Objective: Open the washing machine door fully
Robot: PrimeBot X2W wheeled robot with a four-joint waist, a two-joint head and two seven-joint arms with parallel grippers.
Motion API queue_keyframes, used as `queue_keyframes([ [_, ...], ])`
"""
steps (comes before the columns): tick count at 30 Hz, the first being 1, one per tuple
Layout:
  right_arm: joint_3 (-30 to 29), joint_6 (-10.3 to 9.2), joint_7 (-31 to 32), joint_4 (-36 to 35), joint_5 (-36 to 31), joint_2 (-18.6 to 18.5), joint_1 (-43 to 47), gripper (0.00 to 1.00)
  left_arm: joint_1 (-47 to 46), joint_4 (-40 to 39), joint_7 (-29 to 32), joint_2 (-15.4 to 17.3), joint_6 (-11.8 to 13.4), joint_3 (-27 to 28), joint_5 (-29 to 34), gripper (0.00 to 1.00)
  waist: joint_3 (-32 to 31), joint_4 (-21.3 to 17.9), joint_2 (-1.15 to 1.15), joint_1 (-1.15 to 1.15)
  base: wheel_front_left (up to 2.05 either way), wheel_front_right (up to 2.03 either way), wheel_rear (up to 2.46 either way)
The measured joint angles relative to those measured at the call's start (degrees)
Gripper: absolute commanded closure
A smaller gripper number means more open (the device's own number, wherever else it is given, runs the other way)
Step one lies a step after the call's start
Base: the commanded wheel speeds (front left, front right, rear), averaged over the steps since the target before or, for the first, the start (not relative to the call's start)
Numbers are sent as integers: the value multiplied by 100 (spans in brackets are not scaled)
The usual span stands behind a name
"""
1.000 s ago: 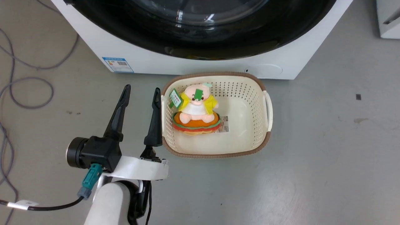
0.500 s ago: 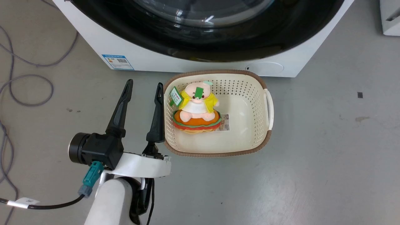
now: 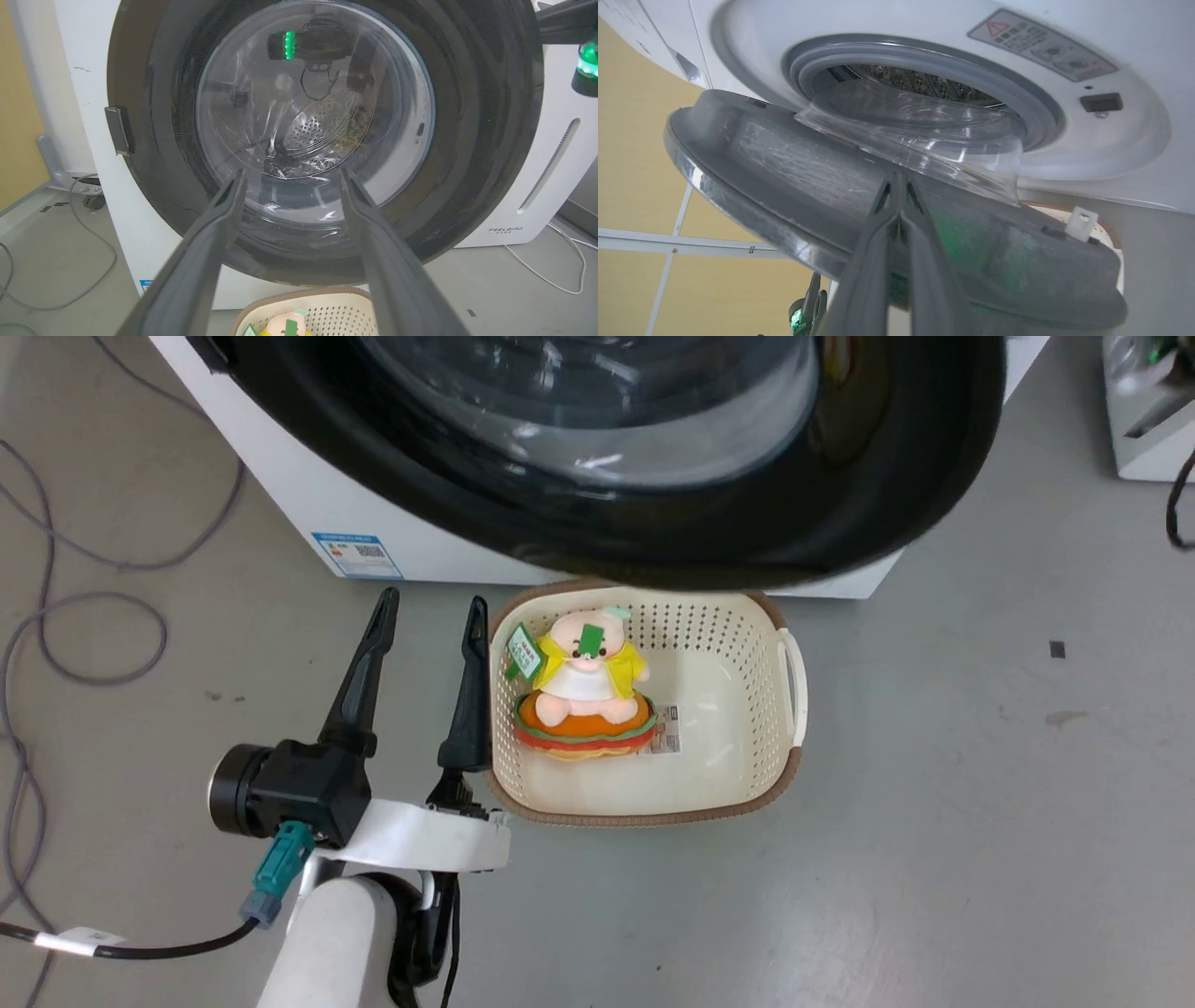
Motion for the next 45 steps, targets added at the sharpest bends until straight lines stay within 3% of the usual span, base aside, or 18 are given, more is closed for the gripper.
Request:
queue_keyframes([
  [27,-325,0,1209,-1470,853,678,2733,100,754,323,0,0,-77,190,220,0,-1021,-57,0,-1,0,0,0],
  [45,415,0,1333,-2019,1745,856,3890,100,1072,439,0,0,-70,154,246,0,-1376,-98,0,-1,0,0,0],
])
